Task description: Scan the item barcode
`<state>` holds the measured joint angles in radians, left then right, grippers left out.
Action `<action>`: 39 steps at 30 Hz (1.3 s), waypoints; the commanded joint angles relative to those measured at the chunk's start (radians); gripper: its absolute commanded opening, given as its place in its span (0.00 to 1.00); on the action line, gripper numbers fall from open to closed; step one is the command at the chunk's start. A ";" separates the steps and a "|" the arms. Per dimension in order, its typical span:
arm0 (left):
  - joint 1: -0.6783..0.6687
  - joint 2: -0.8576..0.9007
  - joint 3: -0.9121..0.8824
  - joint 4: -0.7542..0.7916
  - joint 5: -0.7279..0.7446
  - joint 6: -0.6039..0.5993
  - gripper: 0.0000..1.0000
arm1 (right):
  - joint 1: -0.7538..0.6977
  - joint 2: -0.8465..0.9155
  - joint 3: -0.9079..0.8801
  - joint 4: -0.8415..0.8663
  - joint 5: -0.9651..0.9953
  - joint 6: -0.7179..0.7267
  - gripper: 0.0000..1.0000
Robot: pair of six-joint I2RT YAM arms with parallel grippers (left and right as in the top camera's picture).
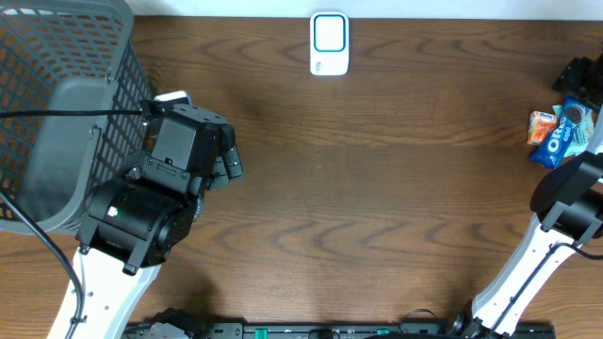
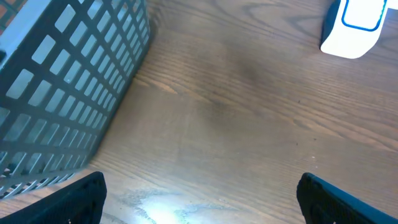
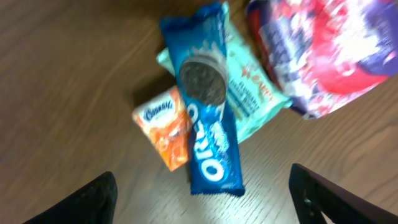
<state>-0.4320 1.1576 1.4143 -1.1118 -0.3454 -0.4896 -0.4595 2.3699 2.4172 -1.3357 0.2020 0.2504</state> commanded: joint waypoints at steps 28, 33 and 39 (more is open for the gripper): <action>0.006 0.000 0.005 -0.002 -0.010 0.010 0.98 | 0.303 -0.775 -0.443 -0.332 -0.481 -0.121 0.99; 0.006 0.000 0.005 -0.002 -0.010 0.010 0.98 | 0.489 -0.970 -0.715 -0.304 -0.482 -0.106 0.99; 0.006 0.000 0.005 -0.002 -0.010 0.010 0.98 | 0.657 -1.070 -0.935 -0.304 -0.485 0.083 0.99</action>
<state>-0.4320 1.1576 1.4143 -1.1110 -0.3454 -0.4896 0.1349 1.3289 1.5661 -1.6375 -0.2794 0.2161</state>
